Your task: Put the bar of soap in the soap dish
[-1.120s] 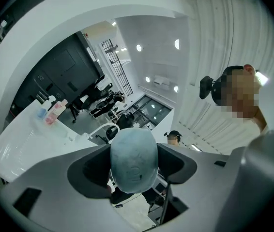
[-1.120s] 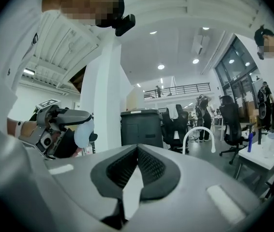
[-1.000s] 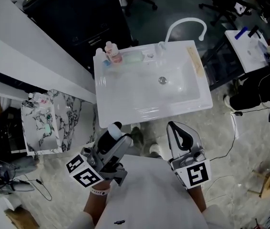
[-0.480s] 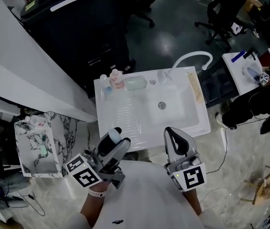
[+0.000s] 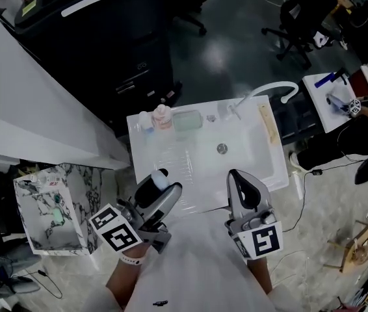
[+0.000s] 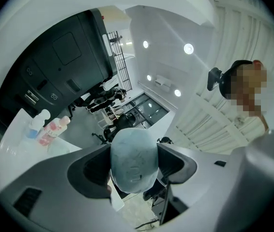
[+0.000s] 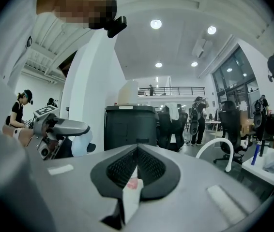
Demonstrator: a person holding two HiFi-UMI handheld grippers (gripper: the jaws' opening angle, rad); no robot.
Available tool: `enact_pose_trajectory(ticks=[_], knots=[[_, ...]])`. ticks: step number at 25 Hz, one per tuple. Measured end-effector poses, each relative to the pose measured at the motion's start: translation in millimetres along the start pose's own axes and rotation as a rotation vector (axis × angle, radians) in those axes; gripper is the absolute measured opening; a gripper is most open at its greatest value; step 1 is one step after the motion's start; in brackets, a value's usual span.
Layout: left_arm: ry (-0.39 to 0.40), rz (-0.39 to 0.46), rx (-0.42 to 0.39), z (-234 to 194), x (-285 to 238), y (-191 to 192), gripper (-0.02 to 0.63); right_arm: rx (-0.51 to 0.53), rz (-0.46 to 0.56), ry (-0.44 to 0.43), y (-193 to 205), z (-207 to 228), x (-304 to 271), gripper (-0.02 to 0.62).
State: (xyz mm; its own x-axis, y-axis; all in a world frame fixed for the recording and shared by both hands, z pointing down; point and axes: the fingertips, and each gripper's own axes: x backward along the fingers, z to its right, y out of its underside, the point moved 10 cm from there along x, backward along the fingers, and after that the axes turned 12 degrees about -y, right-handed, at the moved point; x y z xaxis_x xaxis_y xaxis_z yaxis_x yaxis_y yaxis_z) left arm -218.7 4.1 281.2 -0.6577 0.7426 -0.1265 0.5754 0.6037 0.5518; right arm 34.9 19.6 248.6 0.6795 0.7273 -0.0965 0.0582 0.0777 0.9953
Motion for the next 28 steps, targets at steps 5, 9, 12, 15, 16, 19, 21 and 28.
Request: enact_pose_trajectory(ticks=[5, 9, 12, 15, 16, 19, 21, 28], knots=[[0.004, 0.006, 0.046, -17.2, -12.3, -6.8, 0.293, -0.013, -0.021, -0.018, 0.7, 6.6, -19.5, 0.006], [-0.023, 0.011, 0.065, -26.2, -22.3, -12.0, 0.295, -0.022, -0.047, -0.017, 1.1, 14.6, -28.9, 0.006], [-0.034, -0.008, 0.060, -30.6, -29.5, -13.7, 0.293, -0.026, -0.049, -0.007, 2.2, 21.9, -35.0, 0.006], [-0.047, -0.025, 0.059, -34.1, -39.4, -12.3, 0.293, -0.039, -0.040, 0.002, 3.0, 30.4, -37.2, 0.006], [-0.054, -0.026, 0.056, -34.5, -42.5, -11.6, 0.293, -0.040, -0.043, 0.000, 4.5, 33.3, -36.6, 0.006], [-0.079, -0.031, 0.022, -35.7, -53.6, -11.5, 0.293, -0.047, -0.047, -0.002, 7.1, 41.6, -39.1, 0.006], [-0.099, -0.033, 0.012, -37.8, -61.8, -11.9, 0.294, -0.052, -0.051, -0.006, 7.9, 46.2, -42.9, 0.006], [-0.161, -0.024, 0.059, -54.9, -93.8, -13.2, 0.295, -0.084, -0.072, -0.030, 16.8, 57.0, -55.8, 0.006]])
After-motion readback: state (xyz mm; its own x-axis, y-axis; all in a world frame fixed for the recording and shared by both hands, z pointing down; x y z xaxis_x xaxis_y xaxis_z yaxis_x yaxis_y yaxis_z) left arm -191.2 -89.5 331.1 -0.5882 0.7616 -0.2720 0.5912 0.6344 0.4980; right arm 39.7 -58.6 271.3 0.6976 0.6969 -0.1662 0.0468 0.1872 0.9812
